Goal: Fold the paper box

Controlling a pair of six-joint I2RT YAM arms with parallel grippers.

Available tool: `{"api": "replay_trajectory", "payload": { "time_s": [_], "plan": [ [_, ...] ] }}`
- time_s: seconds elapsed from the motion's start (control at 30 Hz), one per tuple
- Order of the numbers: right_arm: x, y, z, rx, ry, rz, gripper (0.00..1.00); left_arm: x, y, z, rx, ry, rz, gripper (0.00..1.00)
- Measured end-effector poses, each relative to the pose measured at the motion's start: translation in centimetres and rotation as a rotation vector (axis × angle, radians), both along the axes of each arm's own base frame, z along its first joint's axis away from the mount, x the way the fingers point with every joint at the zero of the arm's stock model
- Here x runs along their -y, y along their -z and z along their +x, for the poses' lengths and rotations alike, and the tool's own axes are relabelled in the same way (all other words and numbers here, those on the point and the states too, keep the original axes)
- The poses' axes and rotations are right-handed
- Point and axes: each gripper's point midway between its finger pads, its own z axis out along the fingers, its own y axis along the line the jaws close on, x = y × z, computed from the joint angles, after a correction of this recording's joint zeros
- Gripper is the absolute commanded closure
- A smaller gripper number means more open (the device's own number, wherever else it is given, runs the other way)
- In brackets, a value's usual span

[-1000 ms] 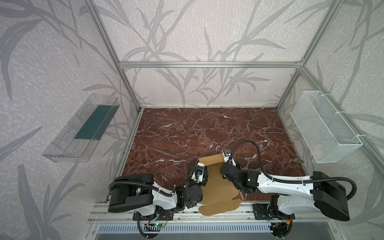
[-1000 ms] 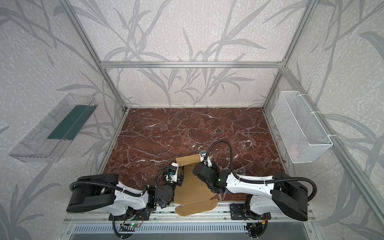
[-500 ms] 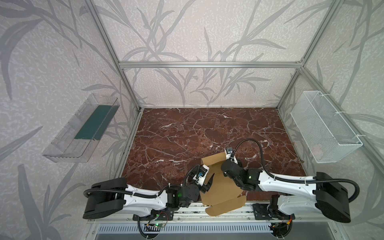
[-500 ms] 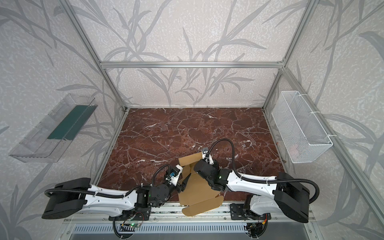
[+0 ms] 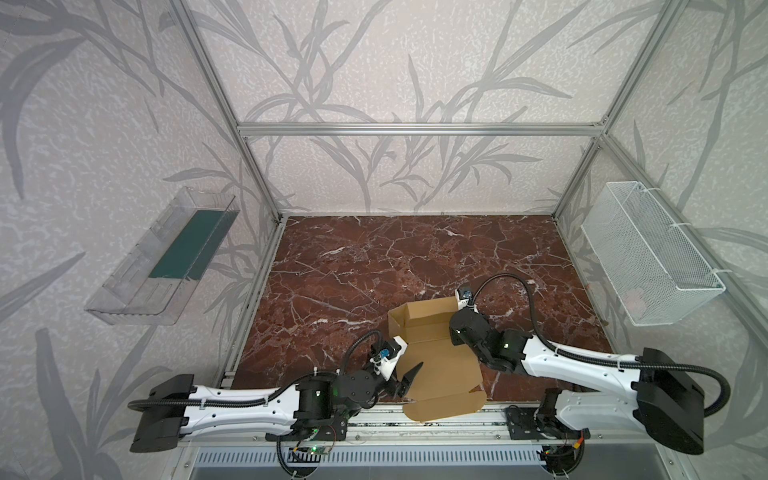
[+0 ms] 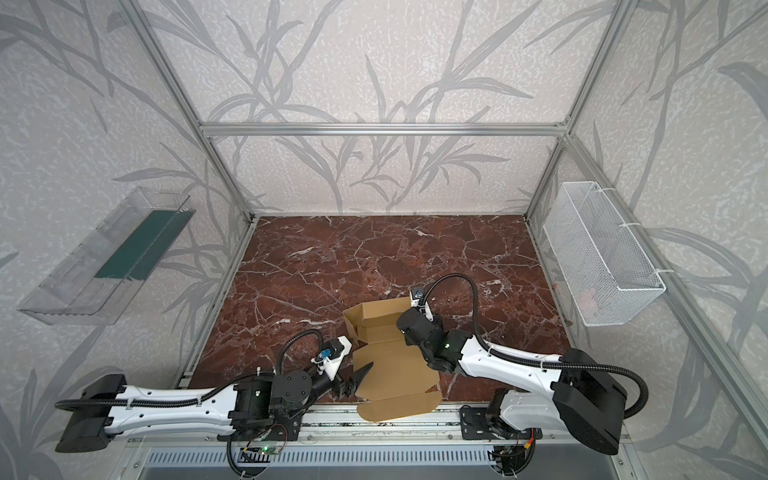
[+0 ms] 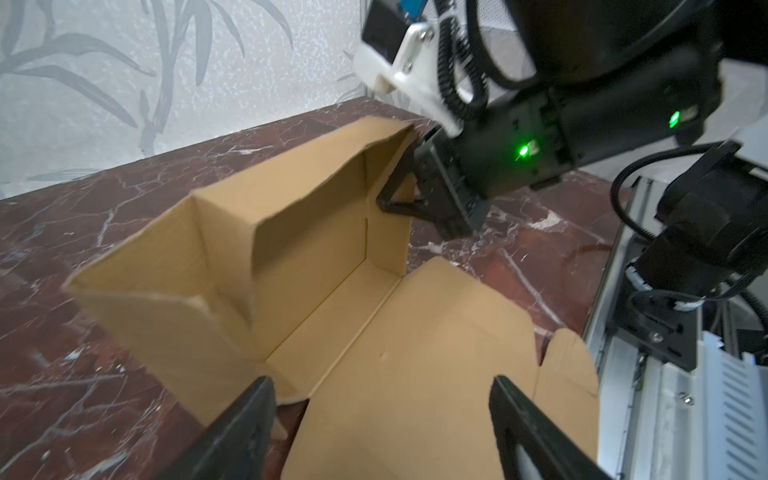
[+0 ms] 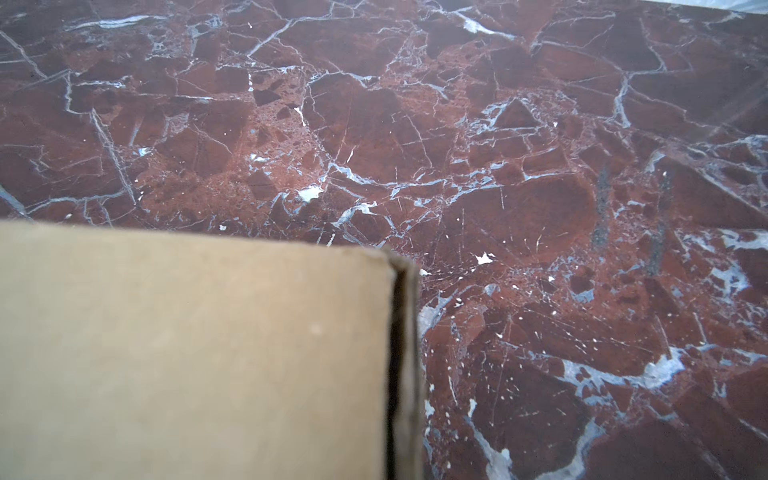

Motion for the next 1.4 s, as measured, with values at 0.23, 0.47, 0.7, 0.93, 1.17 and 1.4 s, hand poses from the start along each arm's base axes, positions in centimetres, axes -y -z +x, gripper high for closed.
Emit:
{"api": "replay_trajectory", "payload": {
  "time_s": [0.23, 0.47, 0.7, 0.93, 1.17, 1.4],
  "plan": [
    [-0.2, 0.1, -0.1, -0.014, -0.013, 0.01, 1.0, -4.7, -2.3, 1.1, 0.046, -0.128, -0.101, 0.2],
    [-0.1, -0.1, -0.1, -0.018, -0.027, 0.017, 1.0, -8.4, -2.9, 2.0, 0.081, -0.25, -0.186, 0.24],
    [0.9, -1.3, -0.1, 0.001, -0.035, 0.052, 1.0, -8.3, -0.9, 2.8, 0.097, -0.294, -0.056, 0.22],
    [1.7, -1.7, -0.7, 0.005, -0.062, 0.069, 1.0, -7.3, 0.6, 3.8, 0.107, -0.304, 0.035, 0.2],
    [1.6, -1.3, -1.2, -0.013, -0.091, 0.069, 1.0, -8.2, 0.9, 5.7, 0.073, -0.343, -0.034, 0.22],
    [1.4, -1.0, -1.4, -0.026, -0.106, 0.069, 1.0, -5.5, 1.3, 5.0, 0.024, -0.196, -0.061, 0.23]
  ]
}}
